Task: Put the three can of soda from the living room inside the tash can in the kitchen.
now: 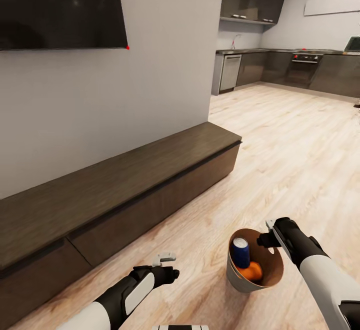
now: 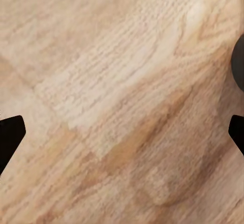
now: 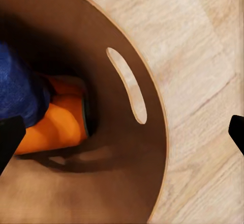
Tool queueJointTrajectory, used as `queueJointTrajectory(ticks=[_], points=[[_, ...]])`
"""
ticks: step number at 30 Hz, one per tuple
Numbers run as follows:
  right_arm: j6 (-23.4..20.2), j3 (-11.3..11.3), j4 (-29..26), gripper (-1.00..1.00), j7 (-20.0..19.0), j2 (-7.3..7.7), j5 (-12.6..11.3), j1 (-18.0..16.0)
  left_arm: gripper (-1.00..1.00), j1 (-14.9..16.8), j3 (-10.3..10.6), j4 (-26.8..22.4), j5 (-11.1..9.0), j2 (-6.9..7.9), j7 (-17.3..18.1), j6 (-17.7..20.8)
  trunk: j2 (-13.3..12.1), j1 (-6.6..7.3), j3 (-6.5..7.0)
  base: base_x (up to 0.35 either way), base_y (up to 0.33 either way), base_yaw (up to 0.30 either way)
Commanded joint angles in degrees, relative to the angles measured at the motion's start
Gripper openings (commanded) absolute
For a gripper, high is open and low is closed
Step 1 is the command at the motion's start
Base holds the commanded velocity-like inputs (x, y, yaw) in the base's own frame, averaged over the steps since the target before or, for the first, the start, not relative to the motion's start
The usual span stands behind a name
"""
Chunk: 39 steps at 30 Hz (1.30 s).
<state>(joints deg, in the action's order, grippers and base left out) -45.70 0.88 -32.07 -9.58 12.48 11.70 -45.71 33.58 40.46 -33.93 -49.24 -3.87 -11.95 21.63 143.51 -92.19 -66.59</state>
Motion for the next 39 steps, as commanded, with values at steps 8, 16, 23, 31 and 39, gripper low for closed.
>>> queueJointTrajectory(ticks=[8,16,23,31,39], points=[[0.03,0.09,-0.01,1.00,0.08,0.00,-0.01,0.00,1.00,0.00,0.00,0.00,0.02,0.00,0.00,0.00,-0.11,0.20,1.78,0.000,0.000,0.000],[0.07,0.21,-0.01,1.00,0.14,0.01,-0.01,0.00,1.00,0.00,-0.02,0.03,0.07,0.00,0.25,0.00,-0.22,0.41,3.55,0.000,0.000,0.000],[0.06,0.18,-0.01,1.00,0.17,0.01,-0.01,0.00,1.00,0.00,0.03,0.08,0.11,0.00,0.63,-0.03,-1.47,1.17,4.98,0.000,0.000,0.000],[0.05,0.20,-0.01,1.00,0.17,0.01,-0.01,0.00,1.00,0.00,0.05,0.09,0.11,0.00,0.69,-0.08,-4.67,2.92,6.41,0.000,0.000,0.000],[0.08,0.18,-0.01,1.00,0.17,0.01,-0.01,0.00,1.00,0.00,0.06,0.15,0.11,0.00,0.70,-0.09,-7.88,4.68,7.85,0.000,0.000,0.000]])
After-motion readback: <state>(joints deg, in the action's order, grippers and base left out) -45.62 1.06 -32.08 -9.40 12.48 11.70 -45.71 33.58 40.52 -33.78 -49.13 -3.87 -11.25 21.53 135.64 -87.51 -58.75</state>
